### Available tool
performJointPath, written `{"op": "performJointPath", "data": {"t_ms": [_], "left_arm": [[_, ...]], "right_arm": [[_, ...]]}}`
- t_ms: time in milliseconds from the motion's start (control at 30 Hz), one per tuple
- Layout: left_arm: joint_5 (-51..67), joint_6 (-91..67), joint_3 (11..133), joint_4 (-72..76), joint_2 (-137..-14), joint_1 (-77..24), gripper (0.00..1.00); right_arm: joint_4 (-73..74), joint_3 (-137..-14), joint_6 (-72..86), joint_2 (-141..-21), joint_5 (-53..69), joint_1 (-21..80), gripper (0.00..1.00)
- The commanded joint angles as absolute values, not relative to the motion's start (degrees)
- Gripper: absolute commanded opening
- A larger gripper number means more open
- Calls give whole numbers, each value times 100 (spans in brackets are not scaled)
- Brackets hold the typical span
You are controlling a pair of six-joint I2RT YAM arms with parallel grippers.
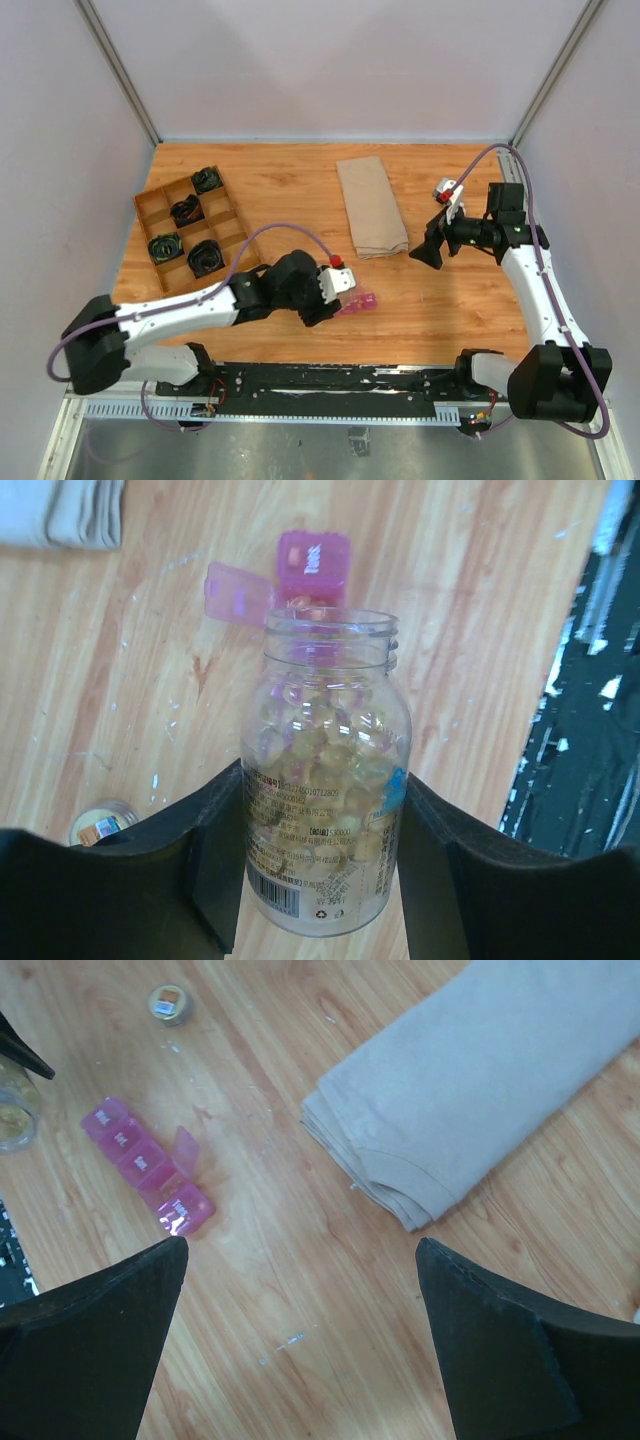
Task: Sort the pills into containers
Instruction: Pour the pill into the pill container, then screw the lid of the pill bottle onto the pill bottle.
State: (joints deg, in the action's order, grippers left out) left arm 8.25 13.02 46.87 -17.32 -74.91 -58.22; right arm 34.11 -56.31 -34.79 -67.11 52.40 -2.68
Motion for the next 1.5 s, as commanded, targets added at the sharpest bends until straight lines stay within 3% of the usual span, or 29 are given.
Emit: {"op": "performJointPath", "data": {"t_ms": [0, 133, 433, 767, 1100, 1300, 1467], "left_arm": [[778, 1335, 3319, 1133, -6049, -6056, 0], [704, 1106, 2261, 2723, -5210, -6096, 0], [828, 739, 1248, 3564, -4144, -6085, 0], [1050, 464, 460, 4406, -2695, -6084, 0], [1305, 146, 2016, 2700, -2136, -6068, 0], [839, 332, 3540, 706, -2260, -6068, 0], [592, 501, 3751, -54, -2245, -6068, 0]], "right_arm": [[3357, -5368, -4056, -6358, 6302, -250, 99], [3173, -4968, -4569, -5937, 7034, -153, 99], [2970, -4245, -5994, -5465, 7768, 245, 99], [3338, -4555, -7338, -6511, 7243, 1470, 99], [5213, -7375, -8229, -9521, 6329, 2728, 99], [4223, -8094, -7114, -10343, 5536, 3368, 99], [3780, -8612, -6560, -10993, 4955, 3915, 99]]}}
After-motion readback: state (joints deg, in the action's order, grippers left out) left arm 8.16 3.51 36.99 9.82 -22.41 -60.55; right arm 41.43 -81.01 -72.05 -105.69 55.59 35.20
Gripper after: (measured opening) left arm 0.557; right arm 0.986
